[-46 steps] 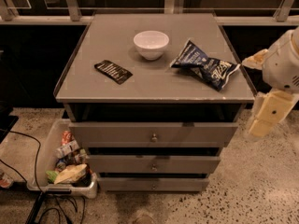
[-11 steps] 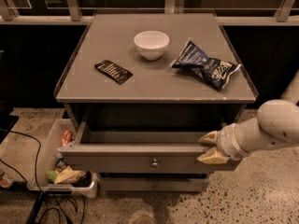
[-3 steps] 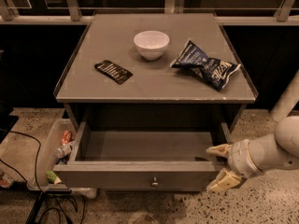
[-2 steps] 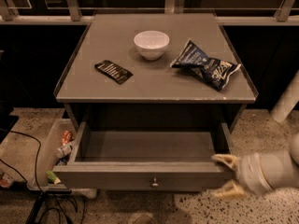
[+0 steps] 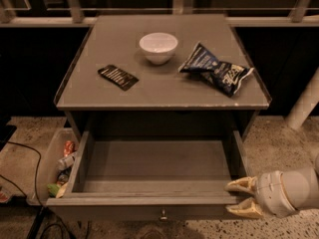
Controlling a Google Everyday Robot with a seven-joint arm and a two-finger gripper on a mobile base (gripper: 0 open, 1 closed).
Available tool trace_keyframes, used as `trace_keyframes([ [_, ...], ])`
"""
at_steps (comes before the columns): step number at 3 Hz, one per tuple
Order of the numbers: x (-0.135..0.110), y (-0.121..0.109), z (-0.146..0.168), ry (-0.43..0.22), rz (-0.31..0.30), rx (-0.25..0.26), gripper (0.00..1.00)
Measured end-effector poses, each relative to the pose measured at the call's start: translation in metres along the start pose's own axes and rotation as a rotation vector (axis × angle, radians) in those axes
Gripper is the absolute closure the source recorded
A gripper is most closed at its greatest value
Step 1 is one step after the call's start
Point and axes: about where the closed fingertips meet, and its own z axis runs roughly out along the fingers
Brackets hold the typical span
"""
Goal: Open top drawer
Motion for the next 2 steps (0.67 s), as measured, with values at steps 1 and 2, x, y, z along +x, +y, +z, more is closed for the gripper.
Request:
trace_keyframes([
  [1, 0.0019, 0.0042, -0.0019, 0.0, 0.0, 0.0, 1.0],
  [2, 0.0019, 0.0042, -0.0019, 0.0, 0.0, 0.0, 0.83],
])
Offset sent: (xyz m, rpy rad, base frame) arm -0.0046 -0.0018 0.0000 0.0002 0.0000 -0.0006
